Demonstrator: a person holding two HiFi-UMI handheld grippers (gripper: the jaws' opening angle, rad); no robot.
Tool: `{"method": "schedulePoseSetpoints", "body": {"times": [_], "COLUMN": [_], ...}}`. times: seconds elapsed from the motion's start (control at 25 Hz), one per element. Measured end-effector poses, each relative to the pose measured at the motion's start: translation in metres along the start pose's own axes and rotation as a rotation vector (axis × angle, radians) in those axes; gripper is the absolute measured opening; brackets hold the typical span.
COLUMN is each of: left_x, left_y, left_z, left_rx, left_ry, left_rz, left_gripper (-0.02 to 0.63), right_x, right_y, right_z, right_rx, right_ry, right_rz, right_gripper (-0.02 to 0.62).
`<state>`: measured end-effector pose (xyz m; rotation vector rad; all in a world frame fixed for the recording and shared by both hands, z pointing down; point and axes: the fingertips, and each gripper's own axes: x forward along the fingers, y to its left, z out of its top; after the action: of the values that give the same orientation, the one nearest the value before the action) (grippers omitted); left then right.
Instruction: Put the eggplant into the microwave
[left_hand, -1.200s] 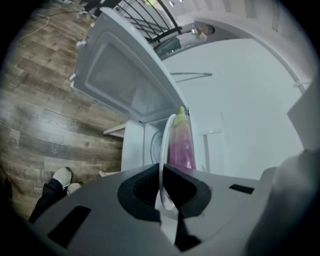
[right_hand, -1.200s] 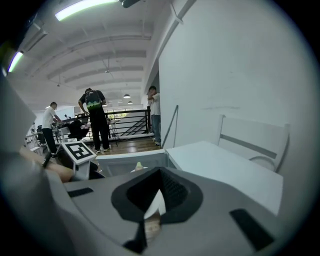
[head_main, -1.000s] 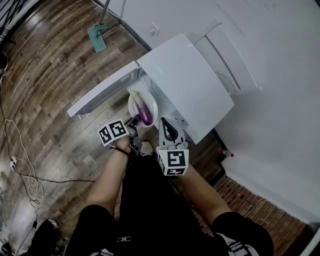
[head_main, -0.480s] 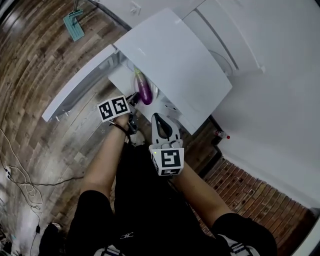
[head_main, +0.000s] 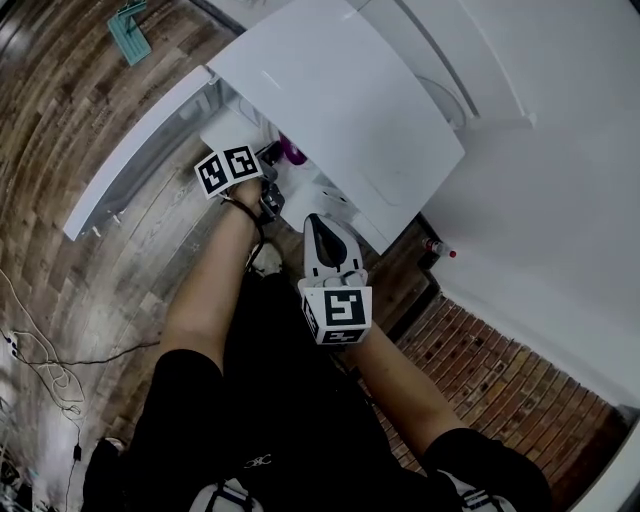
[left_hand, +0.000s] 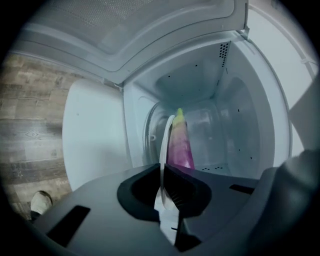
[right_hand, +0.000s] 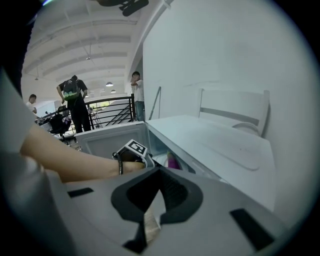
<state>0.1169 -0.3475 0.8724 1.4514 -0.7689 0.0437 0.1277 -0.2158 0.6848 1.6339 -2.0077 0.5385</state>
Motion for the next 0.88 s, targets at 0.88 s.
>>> {"method": "schedulePoseSetpoints", "body": {"times": [0.88], "left_x": [0.013], "left_y": [-0.013], "left_z": [0.047], "left_rx": [0.722], "left_ry": [-0.151], "left_rz": [0.274], "left_gripper": [0.117], "right_x": [0.010], "right_y": [0.009], "right_z": [-0.015], "right_rx": [0.009], "right_ry": [0.063], "right_rz": [0.031], "right_gripper": [0.008]}}
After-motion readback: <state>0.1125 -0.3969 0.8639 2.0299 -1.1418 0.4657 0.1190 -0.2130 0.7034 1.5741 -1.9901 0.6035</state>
